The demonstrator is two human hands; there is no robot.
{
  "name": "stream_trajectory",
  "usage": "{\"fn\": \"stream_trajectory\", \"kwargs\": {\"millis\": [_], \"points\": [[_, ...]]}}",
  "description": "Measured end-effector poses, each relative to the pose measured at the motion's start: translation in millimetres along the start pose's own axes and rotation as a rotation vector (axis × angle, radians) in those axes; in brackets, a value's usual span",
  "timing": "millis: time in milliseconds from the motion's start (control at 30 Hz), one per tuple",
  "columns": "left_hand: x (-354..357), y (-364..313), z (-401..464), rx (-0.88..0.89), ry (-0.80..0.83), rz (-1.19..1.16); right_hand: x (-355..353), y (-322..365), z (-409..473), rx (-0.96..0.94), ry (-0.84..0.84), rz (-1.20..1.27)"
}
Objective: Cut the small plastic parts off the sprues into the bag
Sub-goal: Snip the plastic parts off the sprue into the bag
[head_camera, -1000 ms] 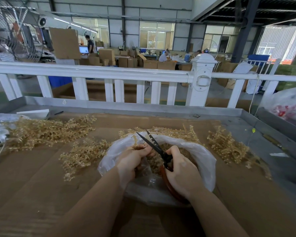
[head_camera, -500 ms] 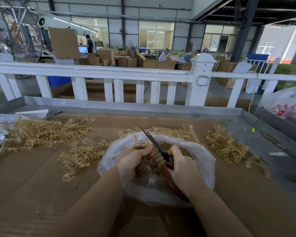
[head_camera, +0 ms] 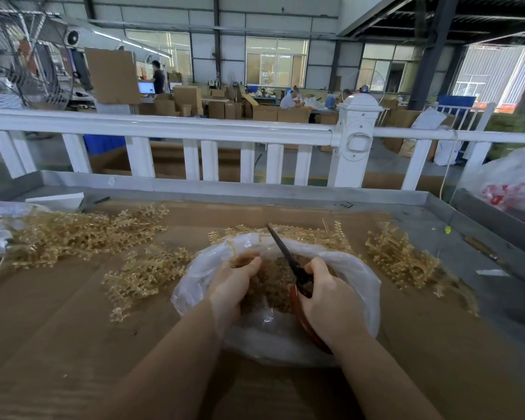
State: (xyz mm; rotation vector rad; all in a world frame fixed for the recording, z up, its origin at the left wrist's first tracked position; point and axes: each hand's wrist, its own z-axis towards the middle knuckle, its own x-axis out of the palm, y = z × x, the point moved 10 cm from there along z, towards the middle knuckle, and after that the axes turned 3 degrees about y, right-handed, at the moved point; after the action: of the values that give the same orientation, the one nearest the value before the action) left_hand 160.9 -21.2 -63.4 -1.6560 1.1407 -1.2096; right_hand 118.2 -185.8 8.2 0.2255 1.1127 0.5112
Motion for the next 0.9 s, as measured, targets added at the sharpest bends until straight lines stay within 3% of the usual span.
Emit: {"fn": "stream_trajectory", "kwargs": {"millis": [200, 500, 700, 900], "points": [[-16.4, 8.3, 3.6, 0.068, -0.156, -0.043, -3.5, 4.4, -2.4, -0.030, -0.089, 0.005], [-22.6, 7.1, 1.3, 0.108, -0.237, -0.189, 1.3, 12.4, -14.4, -0.109, -0.126, 0.094], [-11.1, 9.6, -4.4, 0.057, -0.027, -0.346, 0.6, 11.2, -17.3, -0.109, -0.135, 0.148], [-14.0, 1.7, -11.2, 0.133, -0.117, -0.285, 4.1, 9.9, -16.4, -0.107, -0.115, 0.132]]}}
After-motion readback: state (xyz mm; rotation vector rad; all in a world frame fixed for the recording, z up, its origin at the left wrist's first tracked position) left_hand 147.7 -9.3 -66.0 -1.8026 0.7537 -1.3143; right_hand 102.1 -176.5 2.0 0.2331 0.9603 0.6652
